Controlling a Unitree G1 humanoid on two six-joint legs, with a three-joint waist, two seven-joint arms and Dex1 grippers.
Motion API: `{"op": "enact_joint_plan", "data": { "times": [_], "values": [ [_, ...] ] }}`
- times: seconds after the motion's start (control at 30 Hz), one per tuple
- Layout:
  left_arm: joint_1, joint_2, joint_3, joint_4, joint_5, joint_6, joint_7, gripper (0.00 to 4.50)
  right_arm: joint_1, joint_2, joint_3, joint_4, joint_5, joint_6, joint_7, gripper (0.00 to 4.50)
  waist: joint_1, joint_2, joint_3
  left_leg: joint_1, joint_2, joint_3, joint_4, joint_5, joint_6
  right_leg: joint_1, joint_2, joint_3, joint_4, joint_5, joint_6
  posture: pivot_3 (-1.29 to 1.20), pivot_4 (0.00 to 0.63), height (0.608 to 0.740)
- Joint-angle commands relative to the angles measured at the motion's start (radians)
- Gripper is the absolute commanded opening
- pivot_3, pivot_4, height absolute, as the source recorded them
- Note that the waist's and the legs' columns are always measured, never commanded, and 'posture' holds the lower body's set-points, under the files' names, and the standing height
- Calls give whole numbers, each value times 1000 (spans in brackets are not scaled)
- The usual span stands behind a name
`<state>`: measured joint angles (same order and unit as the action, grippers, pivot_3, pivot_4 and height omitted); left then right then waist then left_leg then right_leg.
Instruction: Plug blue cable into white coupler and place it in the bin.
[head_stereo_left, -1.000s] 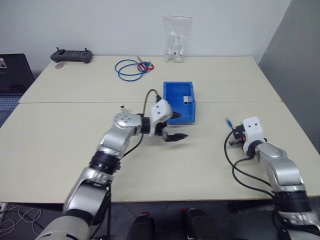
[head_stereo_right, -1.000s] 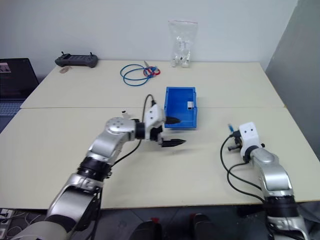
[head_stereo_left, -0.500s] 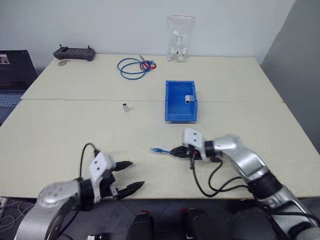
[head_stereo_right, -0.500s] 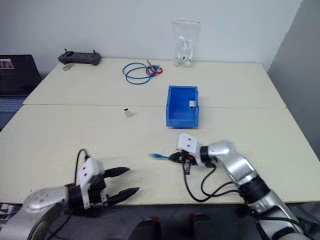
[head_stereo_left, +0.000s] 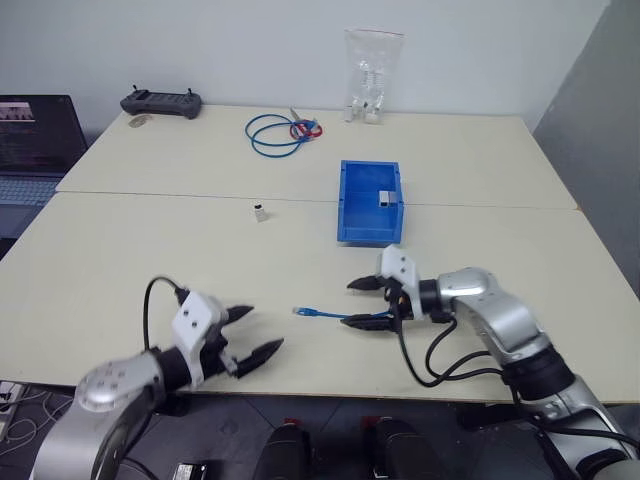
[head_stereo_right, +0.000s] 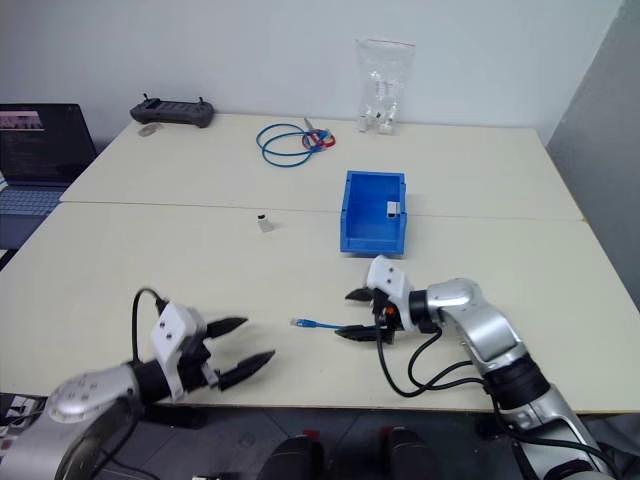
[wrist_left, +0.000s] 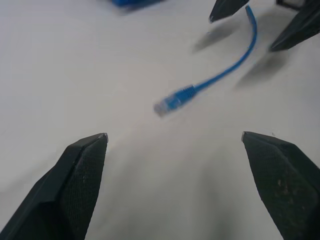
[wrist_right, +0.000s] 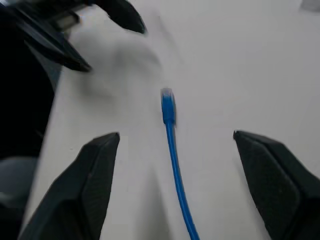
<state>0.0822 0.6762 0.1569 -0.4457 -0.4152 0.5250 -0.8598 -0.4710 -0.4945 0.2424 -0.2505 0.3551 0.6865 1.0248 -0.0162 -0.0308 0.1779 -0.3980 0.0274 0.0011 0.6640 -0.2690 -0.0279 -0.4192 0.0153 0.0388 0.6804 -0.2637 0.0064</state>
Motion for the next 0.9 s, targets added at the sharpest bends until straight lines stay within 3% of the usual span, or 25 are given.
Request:
{"op": "enact_joint_plan", "data": {
  "times": [0.03, 0.23, 0.47, 0.6, 0.9],
  "values": [
    [-137, 49, -107, 144, 23, -65, -144, 4500, 74, -62, -106, -213, 120, 154, -46, 3753, -4, -1, -1, 0, 0, 0, 0, 0, 0, 0, 0, 0, 0, 0, 0, 0, 150, 740],
    [-415, 118, -340, 534, 156, -272, -479, 4500, 240, -158, -202, -301, 127, 174, -122, 3753, -19, 0, 0, -1, -1, 3, -1, 0, 0, -1, 1, 2, -1, 0, 0, 0, 150, 740],
    [-661, 49, -484, 986, 331, -630, -641, 4500, 377, -204, -281, -314, 117, 135, -181, 3753, -11, -1, -2, 0, -1, 4, 0, 0, 1, 0, 6, 1, 0, 0, 0, 0, 150, 740],
    [-717, 17, -482, 1118, 331, -690, -698, 3802, 424, -205, -309, -344, 133, 139, -216, 3770, -12, 0, -3, 0, -1, 3, 0, 0, 1, 0, 6, 3, 0, 0, 1, 0, 150, 740],
    [-761, -67, -467, 1171, 317, -688, -722, 1583, 437, -197, -313, -376, 162, 158, -280, 3770, -12, 0, -3, 0, -1, 3, 1, 0, 1, 1, 6, 3, 0, 1, 2, 0, 150, 740]
  ]
}}
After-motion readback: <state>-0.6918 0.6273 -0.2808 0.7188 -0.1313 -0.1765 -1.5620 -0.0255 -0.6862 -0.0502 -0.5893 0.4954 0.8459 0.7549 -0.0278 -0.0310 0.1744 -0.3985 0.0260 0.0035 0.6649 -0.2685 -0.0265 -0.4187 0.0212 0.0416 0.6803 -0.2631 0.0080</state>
